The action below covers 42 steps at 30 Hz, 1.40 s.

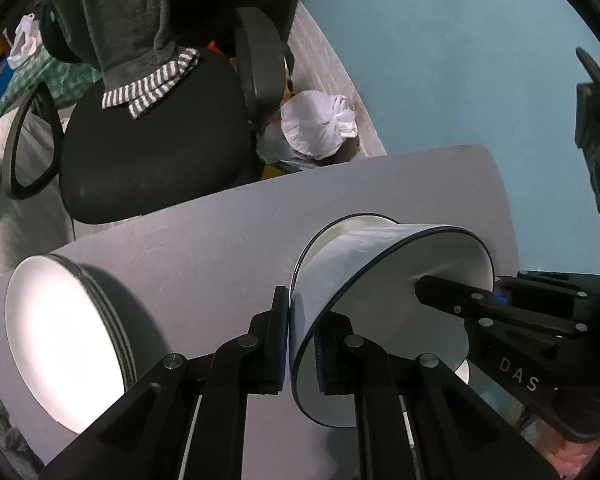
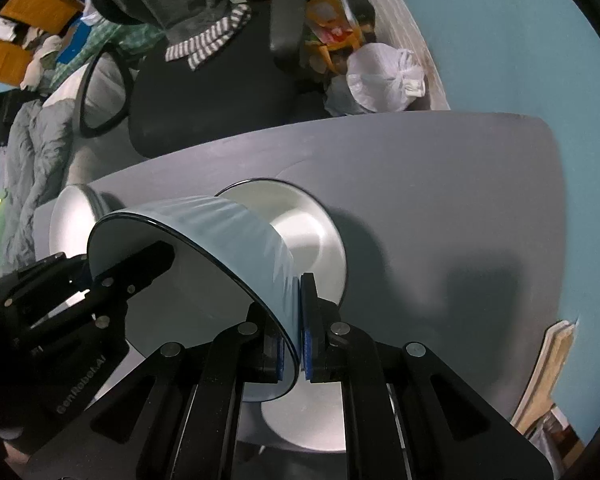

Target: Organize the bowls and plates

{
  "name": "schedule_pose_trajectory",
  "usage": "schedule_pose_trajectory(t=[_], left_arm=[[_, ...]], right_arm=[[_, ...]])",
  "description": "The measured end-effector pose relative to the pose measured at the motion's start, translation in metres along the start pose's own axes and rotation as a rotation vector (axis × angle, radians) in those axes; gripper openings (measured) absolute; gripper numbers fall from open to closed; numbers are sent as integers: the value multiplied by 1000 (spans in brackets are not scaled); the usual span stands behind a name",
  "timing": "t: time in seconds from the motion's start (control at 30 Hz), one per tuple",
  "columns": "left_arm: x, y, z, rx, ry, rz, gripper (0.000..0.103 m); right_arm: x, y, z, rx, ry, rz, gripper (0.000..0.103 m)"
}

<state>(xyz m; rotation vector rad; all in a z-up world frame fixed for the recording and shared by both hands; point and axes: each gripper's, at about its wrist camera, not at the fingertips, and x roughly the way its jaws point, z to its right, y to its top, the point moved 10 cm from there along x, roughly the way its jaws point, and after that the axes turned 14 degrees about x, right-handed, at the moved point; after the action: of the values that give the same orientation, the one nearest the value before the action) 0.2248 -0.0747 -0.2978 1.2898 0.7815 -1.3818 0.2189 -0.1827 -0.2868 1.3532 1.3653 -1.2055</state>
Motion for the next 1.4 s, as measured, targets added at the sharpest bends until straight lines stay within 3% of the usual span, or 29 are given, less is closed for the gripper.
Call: schedule_pose_trajectory(t=[0.7,0.87,1.03,1.1,1.23,1.33,1.4], left_arm=[[23,4,9,131,55,-57,11],[30,-3,6,143,62,-100,11],[23,-6,7,146,67,-81,12],[20,-5,7,142,72,-75,14],[14,-4,5,130,72,-62,15],[3,-3,0,104,81,-39,27],[-5,-2,-2,90,85,-4,35]], right_arm=[[19,9,14,10,-58,-41,9],[18,8,14,12,-59,-59,11],[12,6,12,25,-34,-61,28],[5,10,12,17,-54,-21,41],[1,12,11,17,-46,-15,46],[-2,13,13,7,-58,6,47],[-6,12,13,7,-61,21,53]])
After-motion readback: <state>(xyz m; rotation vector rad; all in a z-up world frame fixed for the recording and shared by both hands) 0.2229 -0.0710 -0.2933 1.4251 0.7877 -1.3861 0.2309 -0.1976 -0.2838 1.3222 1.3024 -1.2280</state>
